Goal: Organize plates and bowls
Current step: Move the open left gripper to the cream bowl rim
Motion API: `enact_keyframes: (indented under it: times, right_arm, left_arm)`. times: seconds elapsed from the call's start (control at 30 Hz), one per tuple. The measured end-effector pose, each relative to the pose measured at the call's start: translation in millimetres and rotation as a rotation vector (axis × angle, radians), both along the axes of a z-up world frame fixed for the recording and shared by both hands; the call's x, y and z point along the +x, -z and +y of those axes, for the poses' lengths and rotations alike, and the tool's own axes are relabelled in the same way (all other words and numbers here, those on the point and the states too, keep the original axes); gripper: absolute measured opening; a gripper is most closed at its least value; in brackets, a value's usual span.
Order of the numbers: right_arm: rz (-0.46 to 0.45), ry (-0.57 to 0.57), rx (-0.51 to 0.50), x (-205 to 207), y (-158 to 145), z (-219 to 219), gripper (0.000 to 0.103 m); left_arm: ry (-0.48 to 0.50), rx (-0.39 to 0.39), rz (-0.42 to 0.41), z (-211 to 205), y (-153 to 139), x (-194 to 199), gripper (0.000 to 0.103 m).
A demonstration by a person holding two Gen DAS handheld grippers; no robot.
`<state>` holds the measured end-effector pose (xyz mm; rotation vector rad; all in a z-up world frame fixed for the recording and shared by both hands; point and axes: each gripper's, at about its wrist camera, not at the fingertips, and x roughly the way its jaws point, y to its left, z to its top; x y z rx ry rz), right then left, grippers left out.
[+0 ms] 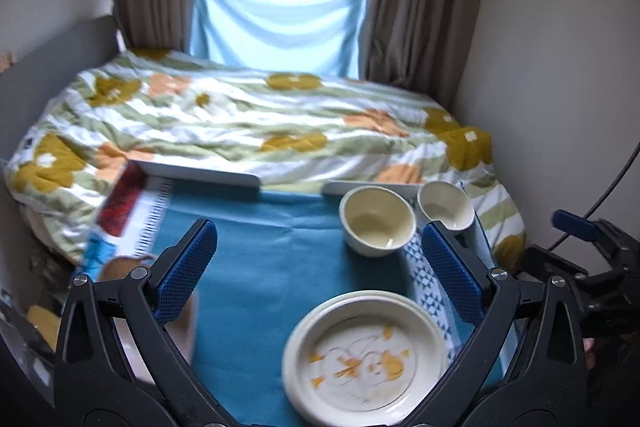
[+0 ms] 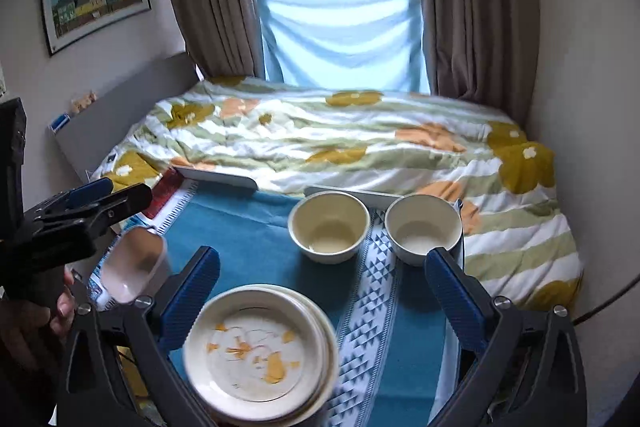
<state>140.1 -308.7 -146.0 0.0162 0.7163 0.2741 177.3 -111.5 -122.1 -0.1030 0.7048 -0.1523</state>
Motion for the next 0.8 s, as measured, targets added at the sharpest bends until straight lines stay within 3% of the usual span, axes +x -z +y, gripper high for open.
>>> enact_keyframes:
  times: [0.33,0.5,0.57,0.63,0.8]
  right_arm:
    - [0.214,0.066,0.049,85.9,77.1,-9.2,0.102]
    - [0.308,0.07,0.16,122.7,108.0,-14.6,0.101]
    - [0.352,0.078,0.192,134.8,119.0,-15.1,0.096]
    - [0.394,0.08,0.216,144.8,130.0,-14.7,0.077]
    - [0.447,0.08,0.237,160.6,145.9,-13.4,0.06]
  left_arm:
    - [0.042,0.053,0.159,-25.3,67.0,90.7,0.102]
    - [0.12,0.052,0.268,-33.3,109.6,135.7,0.1]
    - [0.147,0.059,0.325,-39.6,127.0,154.0,0.098]
    - [0.173,0.046,0.366,-42.5,137.8,164.6,0.084]
    - [0.227,0.016,0.472,-49.8,165.3,188.2,0.055]
